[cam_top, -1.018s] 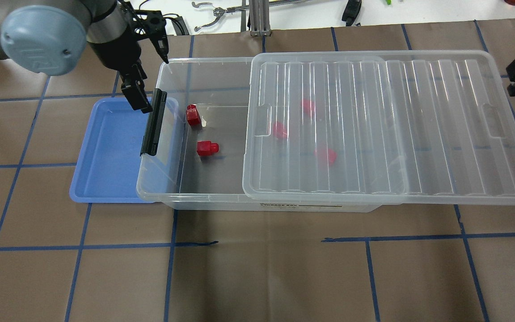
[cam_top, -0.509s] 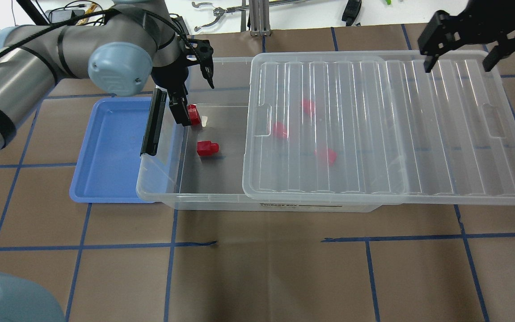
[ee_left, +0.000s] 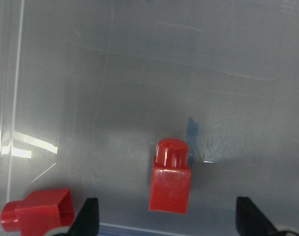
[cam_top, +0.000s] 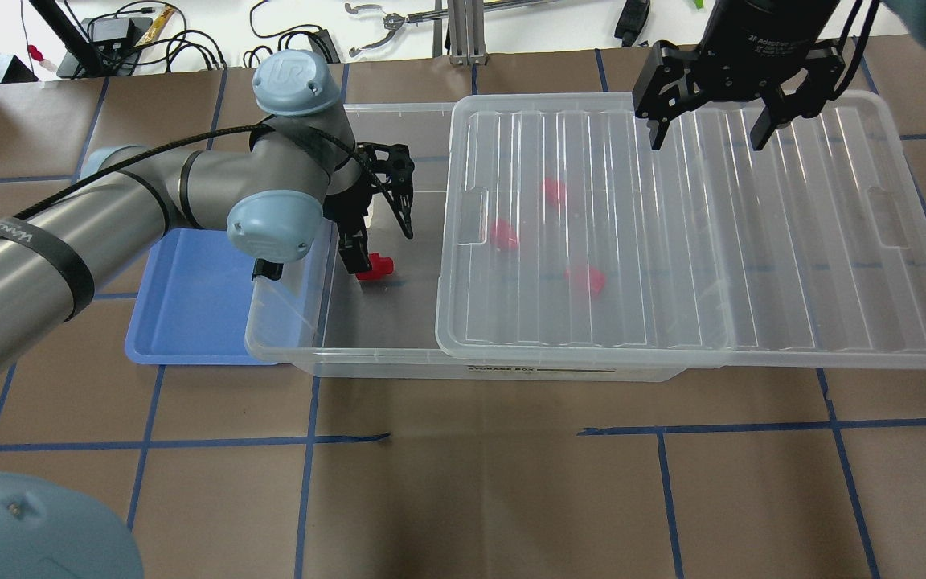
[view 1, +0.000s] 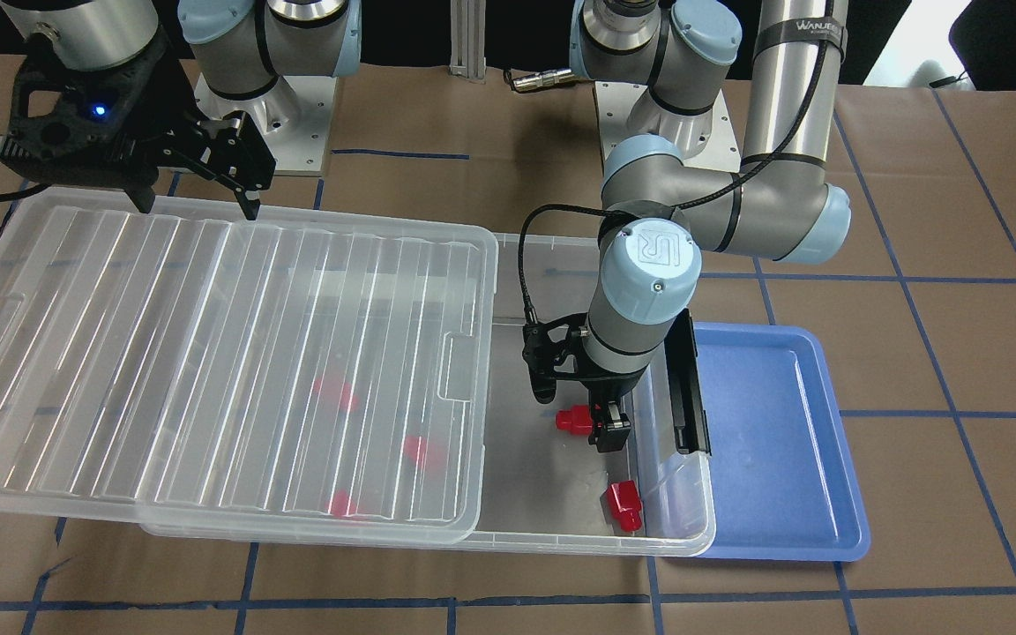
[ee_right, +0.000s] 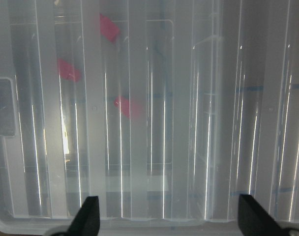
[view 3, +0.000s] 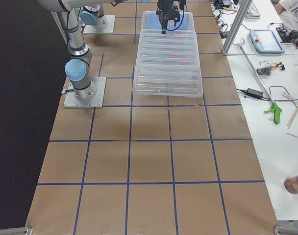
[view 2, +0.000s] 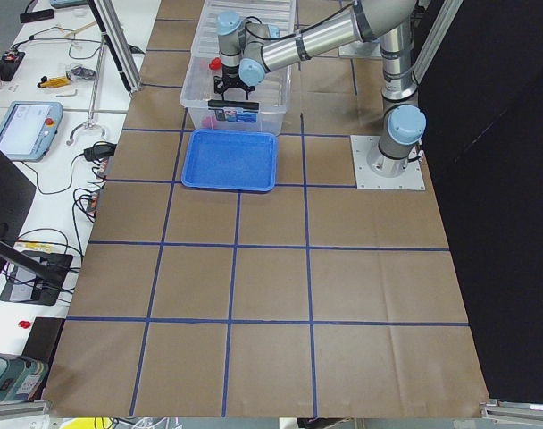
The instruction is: Place red block in blue tray from box
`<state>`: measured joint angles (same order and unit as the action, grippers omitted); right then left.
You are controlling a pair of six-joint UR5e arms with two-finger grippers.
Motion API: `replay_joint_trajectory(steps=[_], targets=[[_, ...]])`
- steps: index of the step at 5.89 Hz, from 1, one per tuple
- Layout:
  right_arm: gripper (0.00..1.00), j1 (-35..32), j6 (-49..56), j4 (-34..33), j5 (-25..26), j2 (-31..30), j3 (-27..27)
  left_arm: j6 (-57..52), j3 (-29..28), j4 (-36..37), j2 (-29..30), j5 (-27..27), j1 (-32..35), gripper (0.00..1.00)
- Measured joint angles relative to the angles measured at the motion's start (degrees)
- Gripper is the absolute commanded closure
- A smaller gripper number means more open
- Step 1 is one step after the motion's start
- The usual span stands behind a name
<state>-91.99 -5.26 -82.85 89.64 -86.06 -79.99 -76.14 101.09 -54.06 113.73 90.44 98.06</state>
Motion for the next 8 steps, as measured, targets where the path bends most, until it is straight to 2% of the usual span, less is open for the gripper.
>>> replay_joint_trajectory(steps=[1,2,3,4,6,8], targets=[[0.00,-0.1,0.2,0.0,0.2,0.2,-0.1,-0.7,3.3,5.0,1.1,0.0,0.1,0.04],[0.00,0.0,0.3,0.0,0.3,0.2,-0.2,-1.0,5.4,7.9,1.8,0.0,0.1,0.29],[0.00,0.0,0.3,0.0,0.4,0.2,-0.4,-1.2,6.1,9.0,2.2,-0.2,0.1,0.60],[0.00,0.0,0.3,-0.1,0.3,0.3,-0.6,-1.2,6.2,9.4,2.3,-0.4,0.2,0.81],[0.00,0.0,0.3,-0.3,0.3,0.4,-0.8,-1.3,5.8,9.1,1.3,-0.5,0.3,0.84],[0.00,0.0,0.3,-0.4,0.2,0.4,-0.8,-0.8,4.7,6.9,-2.1,-0.5,-0.1,0.85]])
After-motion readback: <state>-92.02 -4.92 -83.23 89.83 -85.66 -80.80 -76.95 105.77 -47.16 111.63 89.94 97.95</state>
